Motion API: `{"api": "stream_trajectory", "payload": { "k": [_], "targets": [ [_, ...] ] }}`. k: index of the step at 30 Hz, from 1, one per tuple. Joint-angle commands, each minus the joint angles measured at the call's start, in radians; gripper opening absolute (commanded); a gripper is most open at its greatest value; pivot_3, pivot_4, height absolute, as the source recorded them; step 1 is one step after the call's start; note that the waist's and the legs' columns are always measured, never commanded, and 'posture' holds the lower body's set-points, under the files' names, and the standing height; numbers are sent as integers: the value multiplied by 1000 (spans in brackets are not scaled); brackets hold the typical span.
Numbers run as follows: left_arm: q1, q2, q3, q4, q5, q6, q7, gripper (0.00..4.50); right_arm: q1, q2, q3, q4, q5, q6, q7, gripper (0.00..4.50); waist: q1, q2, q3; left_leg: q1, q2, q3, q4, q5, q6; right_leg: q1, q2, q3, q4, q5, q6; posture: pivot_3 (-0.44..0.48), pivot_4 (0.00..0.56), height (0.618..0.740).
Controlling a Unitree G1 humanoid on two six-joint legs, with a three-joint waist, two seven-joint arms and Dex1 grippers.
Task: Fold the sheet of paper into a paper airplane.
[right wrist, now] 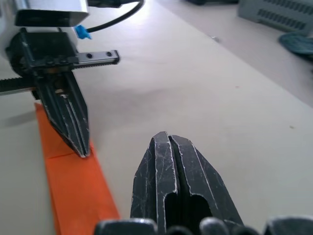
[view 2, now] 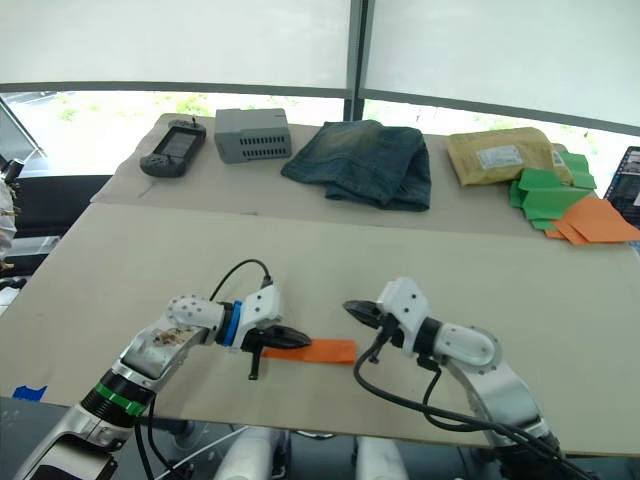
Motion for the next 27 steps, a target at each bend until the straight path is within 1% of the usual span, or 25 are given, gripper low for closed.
{"api": "stream_trajectory", "payload": {
  "k": [1,5,8,10,12,16,18,19,20,22,24,27],
  "targets": [
    [17,7,-11,32,23,30,20,0,3,1,40,4,-17,62,14,36,1,0,0,-1,0,0,0,2,3,0,0,0,0,0,0,0,150,716],
    [41,32,20,25,8,44,27,0,-1,5,71,15,11,142,55,36,-2,0,0,-1,0,1,-1,2,4,-2,0,1,0,-1,0,0,150,716],
    [98,76,44,-3,17,45,46,0,-16,-9,81,55,-6,161,92,36,-12,0,0,1,0,0,-1,2,4,-1,0,0,1,-1,-1,0,150,716],
    [144,100,70,-36,3,60,57,0,-24,-12,88,73,-21,151,109,36,-16,0,0,3,2,0,-1,2,3,0,1,0,1,-1,-1,0,150,716],
    [193,131,108,-75,-14,79,68,0,-26,-9,88,85,-28,146,118,36,-19,0,0,9,2,0,-4,-2,-4,3,0,0,1,-1,-1,0,150,716],
    [241,166,152,-117,-27,95,99,0,-27,-5,77,96,-27,134,131,36,-19,0,0,12,2,-1,-8,-3,-5,2,0,-1,1,-3,-4,0,150,716],
    [253,169,192,-163,-60,125,117,0,-45,63,-25,50,111,169,118,36,-19,0,0,13,2,-1,-8,-3,-5,2,0,-1,1,-3,-4,0,150,716],
    [253,170,212,-181,-80,141,121,0,-55,67,-57,23,152,174,135,36,-20,0,1,11,2,-1,-8,-3,-5,2,0,-1,1,-3,-4,0,150,716],
    [255,173,235,-196,-103,153,122,0,-65,55,-80,-2,182,184,158,36,-21,1,1,8,2,-1,-8,-3,-5,1,0,0,1,-3,-4,0,150,716],
    [252,179,284,-222,-156,192,121,0,-86,23,-116,-35,232,212,196,36,-22,1,3,7,1,0,-8,-3,-5,-1,0,0,3,-3,-4,0,150,716],
    [258,209,316,-241,-175,206,114,0,-116,-24,-132,-65,279,253,243,36,-22,1,4,6,1,0,-8,-2,-4,-2,0,0,2,-3,-4,0,150,716],
    [277,239,379,-277,-230,247,114,0,-156,-115,-94,-111,297,304,320,36,-20,0,4,-1,1,0,-8,2,3,-8,1,0,3,-3,-4,0,150,716]
  ]
}}
